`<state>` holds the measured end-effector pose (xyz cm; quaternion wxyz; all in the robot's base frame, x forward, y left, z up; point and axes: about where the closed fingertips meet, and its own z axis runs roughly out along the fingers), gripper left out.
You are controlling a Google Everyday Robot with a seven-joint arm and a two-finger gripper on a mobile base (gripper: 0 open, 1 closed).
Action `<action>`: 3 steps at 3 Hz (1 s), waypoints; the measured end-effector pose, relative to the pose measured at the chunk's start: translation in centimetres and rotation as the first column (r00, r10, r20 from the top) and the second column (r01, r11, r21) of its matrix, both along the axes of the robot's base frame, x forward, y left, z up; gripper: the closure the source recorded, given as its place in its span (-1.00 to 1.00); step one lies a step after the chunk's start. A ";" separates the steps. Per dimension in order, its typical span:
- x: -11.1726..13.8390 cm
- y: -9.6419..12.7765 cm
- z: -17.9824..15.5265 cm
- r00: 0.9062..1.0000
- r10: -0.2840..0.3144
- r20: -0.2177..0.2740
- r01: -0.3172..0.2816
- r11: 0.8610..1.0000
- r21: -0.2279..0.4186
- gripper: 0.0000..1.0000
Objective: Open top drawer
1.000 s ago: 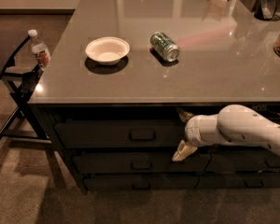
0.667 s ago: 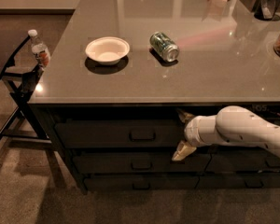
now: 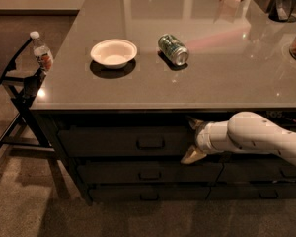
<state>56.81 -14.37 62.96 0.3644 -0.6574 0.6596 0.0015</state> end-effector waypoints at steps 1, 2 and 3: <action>0.0 0.0 0.0 1.000 0.000 0.000 0.000 1.000 0.000 -0.16; 0.0 0.0 0.0 1.000 0.000 0.000 0.000 1.000 0.000 0.30; 0.8 -0.1 0.6 1.000 0.000 0.000 0.000 1.000 0.000 0.77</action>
Offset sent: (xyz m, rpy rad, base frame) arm 0.0000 0.0000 0.0000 0.0000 0.0000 0.0000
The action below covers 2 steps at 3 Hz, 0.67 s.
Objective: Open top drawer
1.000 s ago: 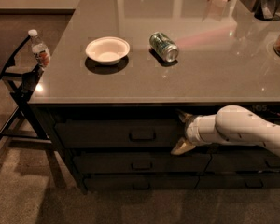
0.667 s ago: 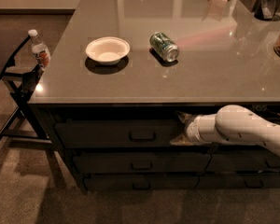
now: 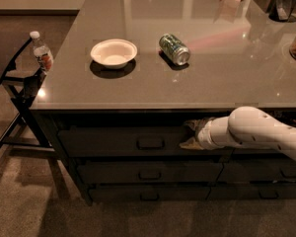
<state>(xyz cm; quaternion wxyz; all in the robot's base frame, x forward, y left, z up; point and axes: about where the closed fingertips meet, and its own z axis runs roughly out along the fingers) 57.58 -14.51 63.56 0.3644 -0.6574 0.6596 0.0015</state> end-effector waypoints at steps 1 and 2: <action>0.4 -0.1 0.6 1.000 0.000 0.000 0.000 1.000 0.000 1.00; 0.4 0.0 1.0 1.000 -0.001 0.008 0.001 1.000 0.002 1.00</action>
Offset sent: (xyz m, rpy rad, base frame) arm -0.2592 -0.0160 -0.0732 0.2522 0.1047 -0.2220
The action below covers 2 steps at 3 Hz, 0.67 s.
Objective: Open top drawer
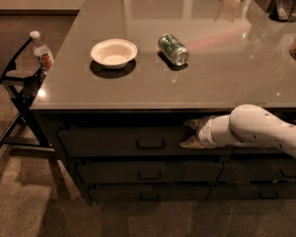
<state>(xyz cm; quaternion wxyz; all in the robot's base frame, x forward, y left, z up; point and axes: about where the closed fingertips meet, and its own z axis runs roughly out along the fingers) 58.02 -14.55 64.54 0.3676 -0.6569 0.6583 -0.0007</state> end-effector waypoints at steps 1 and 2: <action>-0.3 0.0 -0.2 1.000 -0.006 -0.001 0.006 1.000 0.006 1.00; -0.8 0.1 -0.4 1.000 -0.015 -0.004 0.016 1.000 0.014 1.00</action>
Offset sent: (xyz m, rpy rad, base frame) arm -0.3917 0.0559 -0.1312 0.4236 0.1063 -0.4707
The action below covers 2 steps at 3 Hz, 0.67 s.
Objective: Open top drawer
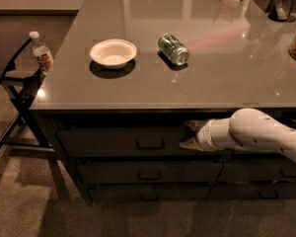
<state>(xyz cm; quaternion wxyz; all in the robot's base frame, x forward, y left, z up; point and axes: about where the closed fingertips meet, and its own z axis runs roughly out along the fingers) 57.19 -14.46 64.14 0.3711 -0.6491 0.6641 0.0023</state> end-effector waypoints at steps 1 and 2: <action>0.0 0.0 0.0 1.000 0.000 0.000 0.000 1.000 0.000 0.62; 0.0 0.0 0.0 1.000 0.000 0.000 0.000 1.000 0.000 0.16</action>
Offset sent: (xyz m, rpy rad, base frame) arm 0.0000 0.0000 0.0000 0.0000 0.0000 0.0000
